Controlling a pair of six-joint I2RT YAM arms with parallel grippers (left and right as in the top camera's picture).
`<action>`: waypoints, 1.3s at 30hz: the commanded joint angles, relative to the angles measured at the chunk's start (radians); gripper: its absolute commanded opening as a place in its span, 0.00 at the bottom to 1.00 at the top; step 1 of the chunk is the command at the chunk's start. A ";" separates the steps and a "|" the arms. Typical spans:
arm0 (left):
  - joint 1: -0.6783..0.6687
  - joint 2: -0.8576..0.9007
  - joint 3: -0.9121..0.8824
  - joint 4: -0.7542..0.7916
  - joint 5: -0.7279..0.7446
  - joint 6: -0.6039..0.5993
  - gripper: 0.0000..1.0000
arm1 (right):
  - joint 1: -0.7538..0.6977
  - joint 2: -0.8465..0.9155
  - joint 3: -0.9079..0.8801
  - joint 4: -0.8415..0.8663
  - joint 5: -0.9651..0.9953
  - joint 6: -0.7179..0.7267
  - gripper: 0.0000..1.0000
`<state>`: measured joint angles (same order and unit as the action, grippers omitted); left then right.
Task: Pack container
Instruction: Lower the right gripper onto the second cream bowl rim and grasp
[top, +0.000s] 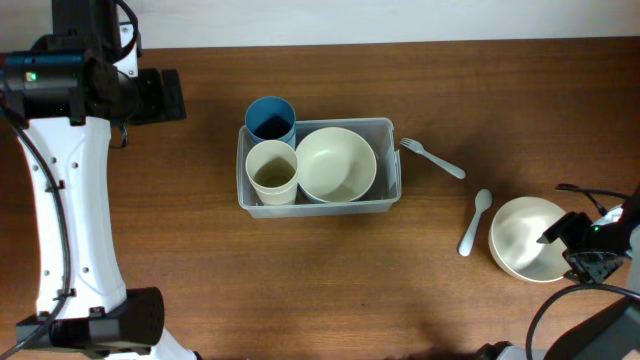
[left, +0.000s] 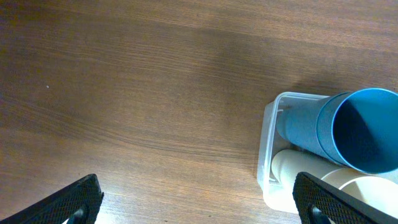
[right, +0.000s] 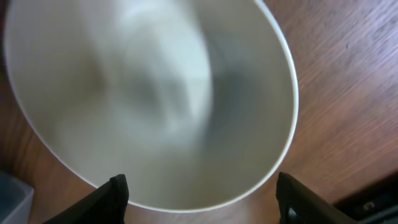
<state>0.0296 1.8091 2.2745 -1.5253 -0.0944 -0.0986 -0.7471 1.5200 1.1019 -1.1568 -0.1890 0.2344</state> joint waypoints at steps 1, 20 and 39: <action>0.004 -0.002 -0.001 0.000 -0.010 -0.006 1.00 | -0.008 -0.027 0.005 0.008 -0.017 0.008 0.70; 0.004 -0.002 -0.001 0.000 -0.010 -0.006 1.00 | -0.008 -0.027 0.024 0.056 0.176 0.012 0.83; 0.004 -0.002 -0.001 0.000 -0.010 -0.006 1.00 | -0.006 0.090 -0.086 0.222 0.135 0.063 0.77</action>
<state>0.0296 1.8091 2.2745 -1.5253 -0.0948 -0.0986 -0.7475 1.5970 1.0389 -0.9554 -0.0273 0.2886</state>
